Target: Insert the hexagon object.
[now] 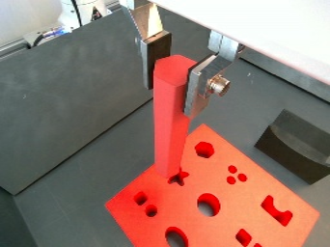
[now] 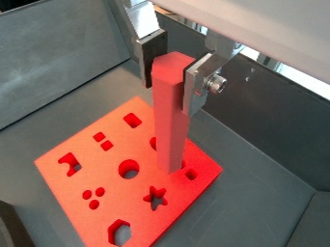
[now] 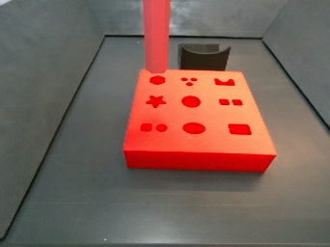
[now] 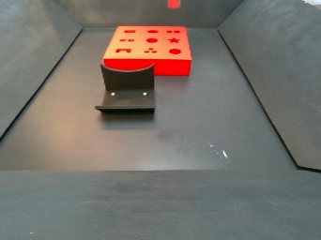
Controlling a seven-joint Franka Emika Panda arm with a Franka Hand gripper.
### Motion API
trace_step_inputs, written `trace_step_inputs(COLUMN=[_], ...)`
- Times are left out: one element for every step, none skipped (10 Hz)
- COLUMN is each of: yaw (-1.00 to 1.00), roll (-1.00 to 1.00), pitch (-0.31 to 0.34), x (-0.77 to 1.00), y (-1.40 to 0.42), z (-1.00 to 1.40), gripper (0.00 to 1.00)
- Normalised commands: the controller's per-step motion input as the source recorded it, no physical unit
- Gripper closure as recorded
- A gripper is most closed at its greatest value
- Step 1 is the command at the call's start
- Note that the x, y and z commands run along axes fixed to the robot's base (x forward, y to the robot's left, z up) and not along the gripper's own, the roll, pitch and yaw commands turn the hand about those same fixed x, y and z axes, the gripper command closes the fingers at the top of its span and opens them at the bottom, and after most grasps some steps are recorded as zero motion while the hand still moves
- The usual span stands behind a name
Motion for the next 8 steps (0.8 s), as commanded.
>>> trace_step_inputs(yaw=[0.00,0.17,0.26,0.28,0.35,0.41,0.51,0.61], roll=[0.00,-0.05,-0.01,0.00,0.00,0.00,0.00,0.00], pitch=[-0.026,-0.063,-0.036,-0.034,-0.001,0.000,0.000,-0.027], x=[0.08,0.05,0.05,0.04,0.00,0.00,-0.09,-0.07], y=[0.16,0.61,0.77,0.78,0.75,0.74,0.69,0.60], z=[-0.10,-0.14,-0.11,-0.09,-0.16,-0.26,-0.34,-0.48], gripper=[1.00,1.00,1.00,1.00,1.00,1.00,1.00,1.00])
